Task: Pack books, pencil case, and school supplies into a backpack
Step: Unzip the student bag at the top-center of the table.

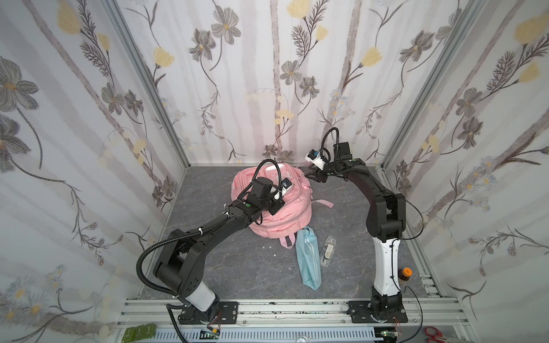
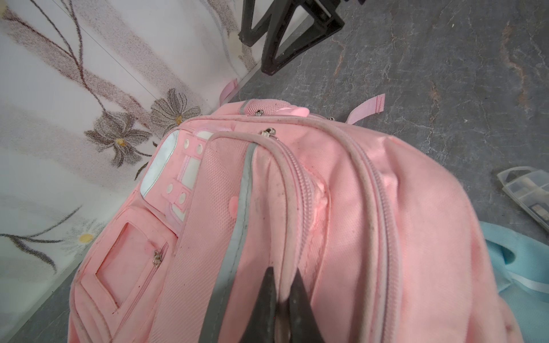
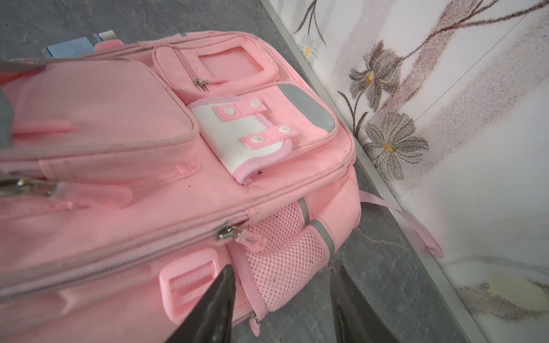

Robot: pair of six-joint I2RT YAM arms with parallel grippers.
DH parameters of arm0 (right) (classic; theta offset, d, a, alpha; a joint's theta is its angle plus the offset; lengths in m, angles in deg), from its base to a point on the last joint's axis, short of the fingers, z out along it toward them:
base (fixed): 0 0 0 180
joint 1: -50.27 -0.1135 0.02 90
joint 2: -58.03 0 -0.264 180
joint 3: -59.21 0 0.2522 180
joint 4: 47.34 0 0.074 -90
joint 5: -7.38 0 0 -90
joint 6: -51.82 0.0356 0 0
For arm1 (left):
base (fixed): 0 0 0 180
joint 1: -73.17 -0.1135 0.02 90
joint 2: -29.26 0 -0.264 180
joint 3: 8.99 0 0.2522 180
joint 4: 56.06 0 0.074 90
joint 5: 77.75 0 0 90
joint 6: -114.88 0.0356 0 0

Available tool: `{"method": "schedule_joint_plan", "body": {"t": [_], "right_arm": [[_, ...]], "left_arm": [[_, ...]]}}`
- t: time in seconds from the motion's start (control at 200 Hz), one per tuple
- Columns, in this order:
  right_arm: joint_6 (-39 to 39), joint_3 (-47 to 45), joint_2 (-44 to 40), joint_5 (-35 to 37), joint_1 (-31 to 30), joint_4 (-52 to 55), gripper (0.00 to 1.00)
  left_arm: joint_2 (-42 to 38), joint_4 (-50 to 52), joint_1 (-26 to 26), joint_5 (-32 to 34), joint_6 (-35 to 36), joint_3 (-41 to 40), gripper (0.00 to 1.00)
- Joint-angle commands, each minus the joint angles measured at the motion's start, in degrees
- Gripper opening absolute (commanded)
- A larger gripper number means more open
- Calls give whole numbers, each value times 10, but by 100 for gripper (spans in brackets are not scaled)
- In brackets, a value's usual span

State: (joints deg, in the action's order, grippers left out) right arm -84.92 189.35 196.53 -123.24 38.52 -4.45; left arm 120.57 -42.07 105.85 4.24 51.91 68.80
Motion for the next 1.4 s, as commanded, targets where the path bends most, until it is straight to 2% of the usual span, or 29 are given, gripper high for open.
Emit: {"method": "schedule_joint_plan", "body": {"t": [0.0,0.155,0.39,0.525,0.685,0.854,0.904,1.094,1.394], "right_arm": [[-82,6,17,-29,-5,26,50],[-90,13,36,-31,-16,27,42],[-120,31,53,12,-37,44,44],[-137,32,56,62,-51,52,44],[-163,34,60,87,-65,69,40],[-176,34,63,96,-75,84,24],[-175,34,63,96,-76,86,23],[-176,29,56,106,-76,90,3],[-138,1,25,120,-71,79,0]], "left_arm": [[4,-76,-1,-32,7,6,0],[6,-67,-2,-60,37,3,0],[-4,-32,-6,-97,95,-7,0],[-19,-3,-6,-111,142,-4,0],[-35,17,-10,-124,179,-7,0],[-45,3,-17,-121,180,-18,0],[-46,0,-20,-116,180,-21,0],[-40,-9,-24,-106,179,-26,0],[-32,-15,-35,-97,176,-24,0]]}}
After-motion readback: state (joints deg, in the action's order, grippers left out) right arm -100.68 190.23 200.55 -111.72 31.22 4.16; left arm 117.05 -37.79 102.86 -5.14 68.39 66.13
